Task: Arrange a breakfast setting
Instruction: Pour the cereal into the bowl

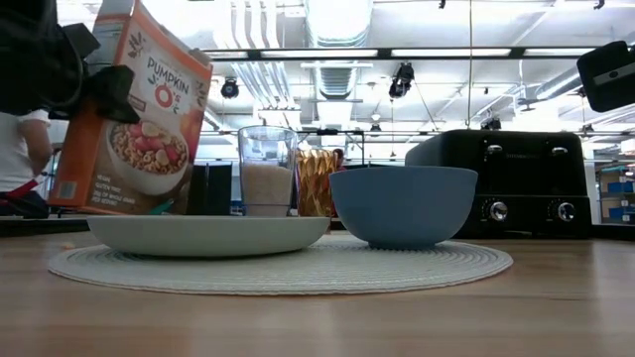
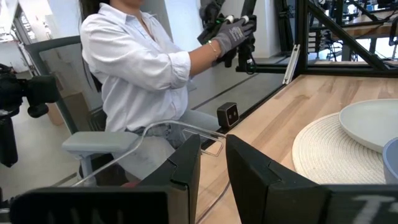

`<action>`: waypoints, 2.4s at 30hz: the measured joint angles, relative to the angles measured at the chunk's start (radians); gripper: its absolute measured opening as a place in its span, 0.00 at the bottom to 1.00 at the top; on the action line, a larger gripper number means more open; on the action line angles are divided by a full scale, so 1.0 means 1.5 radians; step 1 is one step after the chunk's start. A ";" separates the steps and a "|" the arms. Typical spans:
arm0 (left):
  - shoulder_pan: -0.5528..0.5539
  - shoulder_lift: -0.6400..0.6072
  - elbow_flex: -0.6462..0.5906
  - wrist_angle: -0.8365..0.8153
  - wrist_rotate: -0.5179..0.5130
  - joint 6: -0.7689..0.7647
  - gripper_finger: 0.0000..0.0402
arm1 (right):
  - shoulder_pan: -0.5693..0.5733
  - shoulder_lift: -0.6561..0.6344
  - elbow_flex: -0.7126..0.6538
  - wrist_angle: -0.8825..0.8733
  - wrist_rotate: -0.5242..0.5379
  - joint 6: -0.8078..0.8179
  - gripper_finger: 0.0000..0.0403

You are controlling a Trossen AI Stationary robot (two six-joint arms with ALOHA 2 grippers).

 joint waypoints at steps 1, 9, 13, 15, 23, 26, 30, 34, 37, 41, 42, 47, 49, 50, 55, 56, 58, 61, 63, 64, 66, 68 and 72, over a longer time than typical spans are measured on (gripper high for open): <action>0.012 0.000 -0.004 0.002 -0.008 0.000 0.58 | 0.000 0.000 0.000 0.000 0.000 0.000 0.17; 0.110 0.000 -0.033 0.063 -0.036 0.008 0.58 | 0.000 0.000 0.000 0.000 0.000 0.000 0.17; 0.154 0.000 -0.037 0.079 -0.050 0.040 0.58 | 0.000 0.000 0.000 0.000 0.000 0.000 0.17; 0.175 0.000 -0.037 0.084 -0.055 0.043 0.58 | 0.000 0.000 0.000 0.000 0.000 0.000 0.17; 0.250 0.000 -0.053 0.171 -0.099 0.130 0.58 | 0.000 0.000 0.000 0.000 0.000 0.000 0.17; 0.269 0.000 -0.072 0.230 -0.117 0.165 0.58 | 0.000 0.000 0.000 0.000 0.000 0.000 0.17; 0.288 0.000 -0.097 0.289 -0.134 0.197 0.58 | 0.000 0.000 0.000 0.000 0.000 0.000 0.17; 0.303 0.000 -0.126 0.337 -0.144 0.202 0.58 | 0.000 0.000 0.000 0.000 0.000 0.000 0.17; 0.309 0.000 -0.145 0.360 -0.155 0.202 0.58 | 0.000 0.000 0.000 0.000 0.000 0.000 0.17; 0.324 0.000 -0.153 0.370 -0.164 0.202 0.58 | 0.000 0.000 0.000 0.000 0.000 0.000 0.17; 0.329 0.000 -0.153 0.374 -0.164 0.208 0.58 | 0.000 0.000 0.000 0.000 0.000 0.000 0.17; 0.343 0.000 -0.153 0.391 -0.166 0.232 0.58 | 0.000 0.000 0.000 0.000 0.000 0.000 0.17; 0.344 0.000 -0.153 0.392 -0.166 0.231 0.58 | 0.000 0.000 0.000 0.000 0.000 0.000 0.17; 0.344 0.000 -0.153 0.393 -0.166 0.231 0.58 | 0.000 0.000 0.000 0.000 0.000 0.000 0.17; 0.345 0.000 -0.153 0.413 -0.166 0.234 0.58 | 0.000 0.000 0.000 0.000 0.000 0.000 0.17; 0.345 0.000 -0.153 0.416 -0.166 0.234 0.58 | 0.000 0.000 0.000 0.000 0.000 0.000 0.17; 0.345 0.000 -0.153 0.417 -0.166 0.234 0.58 | 0.000 0.000 0.000 0.000 0.000 0.000 0.17; 0.345 0.000 -0.153 0.420 -0.165 0.244 0.59 | 0.000 0.000 0.000 0.000 0.000 0.000 0.17; 0.345 0.000 -0.153 0.421 -0.164 0.251 0.61 | 0.000 0.000 0.000 0.000 0.000 0.000 0.17; 0.345 0.000 -0.153 0.421 -0.164 0.252 0.62 | 0.000 0.000 0.000 0.000 0.000 0.000 0.17; 0.345 0.000 -0.153 0.420 -0.162 0.253 0.66 | 0.000 0.000 0.000 0.000 0.000 0.000 0.17; 0.345 0.000 -0.153 0.419 -0.157 0.254 0.71 | 0.000 0.000 0.000 0.000 0.000 0.000 0.17; 0.343 0.000 -0.153 0.419 -0.143 0.254 0.80 | 0.000 0.000 0.000 0.000 0.000 0.000 0.17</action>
